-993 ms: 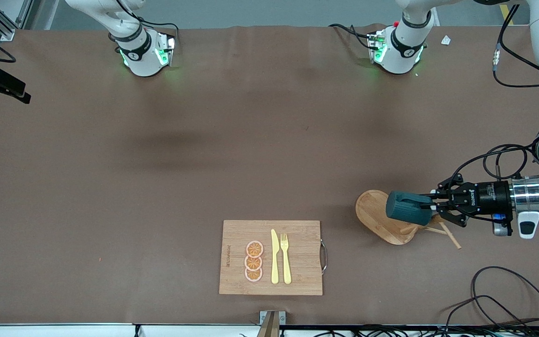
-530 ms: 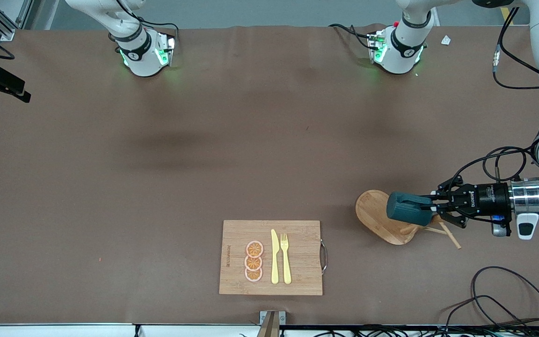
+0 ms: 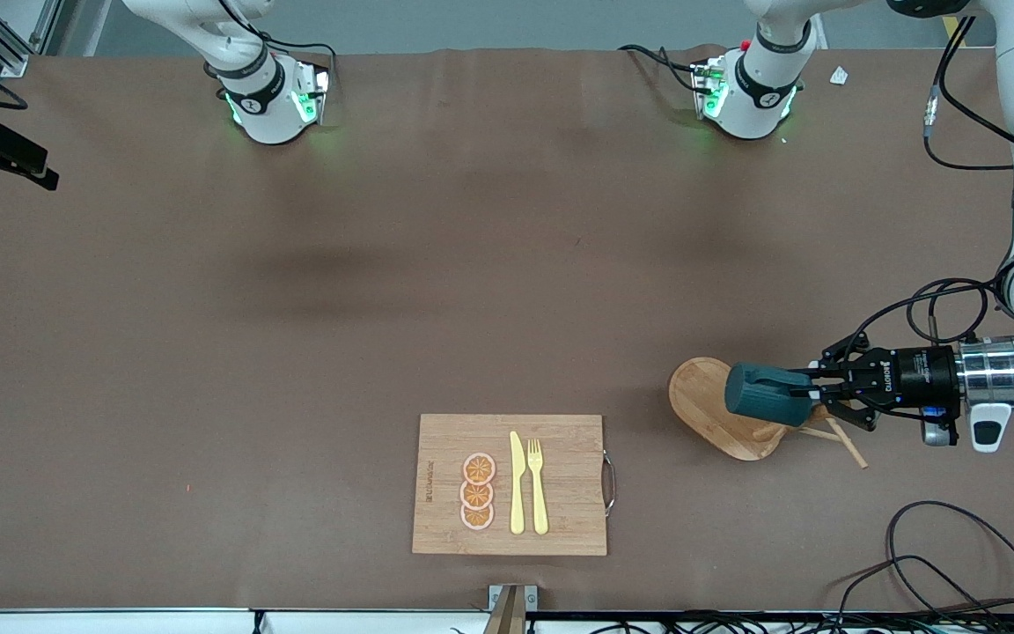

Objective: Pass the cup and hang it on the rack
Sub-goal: 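Hang the mug handle onto a rack peg with the left gripper, then open the left gripper and release the mug on the peg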

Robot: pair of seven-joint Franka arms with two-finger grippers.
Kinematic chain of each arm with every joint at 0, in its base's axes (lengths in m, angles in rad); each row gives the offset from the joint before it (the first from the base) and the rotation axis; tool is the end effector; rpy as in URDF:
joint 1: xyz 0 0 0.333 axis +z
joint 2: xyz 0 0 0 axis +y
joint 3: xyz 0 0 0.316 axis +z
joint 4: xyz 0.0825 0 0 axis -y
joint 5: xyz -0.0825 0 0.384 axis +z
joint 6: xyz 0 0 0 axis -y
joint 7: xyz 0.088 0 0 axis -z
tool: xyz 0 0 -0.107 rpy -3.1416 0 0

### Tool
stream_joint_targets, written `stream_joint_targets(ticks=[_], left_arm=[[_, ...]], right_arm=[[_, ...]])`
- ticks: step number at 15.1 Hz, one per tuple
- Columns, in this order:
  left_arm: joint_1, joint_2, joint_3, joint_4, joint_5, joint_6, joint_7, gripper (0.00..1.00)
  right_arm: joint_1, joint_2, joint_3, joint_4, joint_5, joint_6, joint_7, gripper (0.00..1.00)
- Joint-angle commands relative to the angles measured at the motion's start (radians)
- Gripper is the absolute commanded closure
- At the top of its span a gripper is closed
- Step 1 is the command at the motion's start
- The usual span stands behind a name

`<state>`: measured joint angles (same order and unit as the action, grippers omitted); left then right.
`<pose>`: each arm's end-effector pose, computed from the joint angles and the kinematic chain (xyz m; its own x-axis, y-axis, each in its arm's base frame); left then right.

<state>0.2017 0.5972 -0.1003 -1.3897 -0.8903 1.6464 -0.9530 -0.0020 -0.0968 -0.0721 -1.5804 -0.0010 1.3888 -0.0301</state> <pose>0.6967 0.0072 0.3778 0.2238 0.5319 -0.8167 0.9708 -0.1957 0.1385 0.5029 -0.0395 0.6561 0.9946 -0.0428 -0.0947 -0.0439 -0.9990 -0.0088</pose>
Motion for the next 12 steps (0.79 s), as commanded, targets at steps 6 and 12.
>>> stream_joint_targets(ticks=[6,12], left_arm=[[0.016,0.003,-0.006,0.011,-0.024,-0.016,0.011,0.89],[0.013,-0.010,-0.007,0.020,-0.022,-0.014,-0.006,0.00]], right_arm=[[-0.007,-0.015,-0.002,-0.006,0.023,-0.010,-0.017,0.00],[-0.007,-0.017,-0.002,-0.004,0.023,-0.008,-0.017,0.00]])
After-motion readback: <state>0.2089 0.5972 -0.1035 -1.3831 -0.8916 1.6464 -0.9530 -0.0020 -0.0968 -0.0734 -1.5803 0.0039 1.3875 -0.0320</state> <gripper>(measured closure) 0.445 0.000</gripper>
